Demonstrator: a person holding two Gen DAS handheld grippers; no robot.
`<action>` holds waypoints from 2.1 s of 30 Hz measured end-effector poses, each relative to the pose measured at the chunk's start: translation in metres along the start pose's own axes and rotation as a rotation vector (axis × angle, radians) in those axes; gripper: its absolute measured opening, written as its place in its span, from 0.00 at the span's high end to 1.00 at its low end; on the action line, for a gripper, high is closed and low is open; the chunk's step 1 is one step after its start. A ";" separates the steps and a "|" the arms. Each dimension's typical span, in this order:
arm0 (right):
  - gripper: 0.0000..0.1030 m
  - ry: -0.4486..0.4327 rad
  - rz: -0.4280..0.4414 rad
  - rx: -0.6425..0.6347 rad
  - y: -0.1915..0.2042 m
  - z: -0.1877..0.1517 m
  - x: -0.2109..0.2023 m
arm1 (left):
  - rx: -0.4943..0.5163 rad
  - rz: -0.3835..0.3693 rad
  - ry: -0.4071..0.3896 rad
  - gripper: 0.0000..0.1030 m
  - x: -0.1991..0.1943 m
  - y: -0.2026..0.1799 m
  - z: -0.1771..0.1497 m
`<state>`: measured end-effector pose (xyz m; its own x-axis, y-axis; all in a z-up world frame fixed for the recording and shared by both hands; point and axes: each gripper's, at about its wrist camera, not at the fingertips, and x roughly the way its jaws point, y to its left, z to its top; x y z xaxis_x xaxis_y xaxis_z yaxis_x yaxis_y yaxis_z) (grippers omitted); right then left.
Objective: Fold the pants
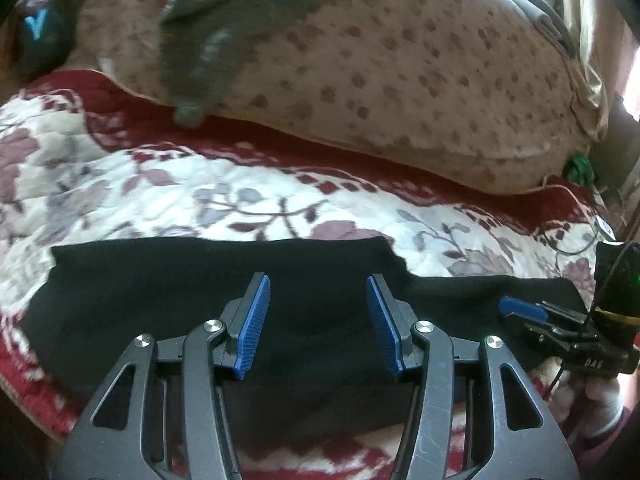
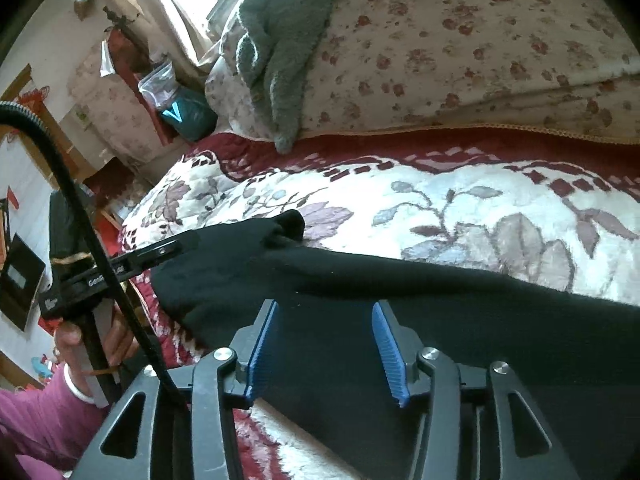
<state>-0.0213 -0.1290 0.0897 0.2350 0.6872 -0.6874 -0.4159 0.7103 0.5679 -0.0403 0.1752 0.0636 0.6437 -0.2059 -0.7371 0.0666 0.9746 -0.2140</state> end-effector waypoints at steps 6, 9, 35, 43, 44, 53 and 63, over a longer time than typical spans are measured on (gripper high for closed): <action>0.54 0.026 0.030 -0.067 0.011 0.020 0.019 | 0.013 -0.024 0.061 0.51 0.023 -0.004 0.011; 0.54 0.060 0.113 -0.073 0.018 0.036 0.038 | 0.021 0.006 0.047 0.51 0.022 0.001 0.010; 0.85 0.159 0.086 -0.105 0.034 0.077 0.134 | -0.081 0.104 0.027 0.51 0.028 0.048 -0.010; 0.74 0.055 0.048 -0.088 0.029 0.061 0.058 | -0.095 0.051 -0.002 0.51 0.008 0.028 -0.014; 0.74 0.042 0.039 -0.079 0.026 0.057 0.048 | -0.093 0.045 -0.005 0.51 0.005 0.024 -0.015; 0.54 -0.034 -0.020 0.002 -0.001 0.012 -0.023 | -0.029 -0.005 -0.012 0.51 -0.008 -0.028 -0.024; 0.52 -0.090 -0.104 0.082 -0.034 -0.021 -0.083 | 0.053 -0.083 -0.003 0.51 -0.011 -0.088 -0.029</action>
<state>-0.0452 -0.2130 0.1177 0.3522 0.6177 -0.7032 -0.3128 0.7858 0.5336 -0.0754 0.0892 0.0713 0.6365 -0.2858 -0.7164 0.1600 0.9575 -0.2398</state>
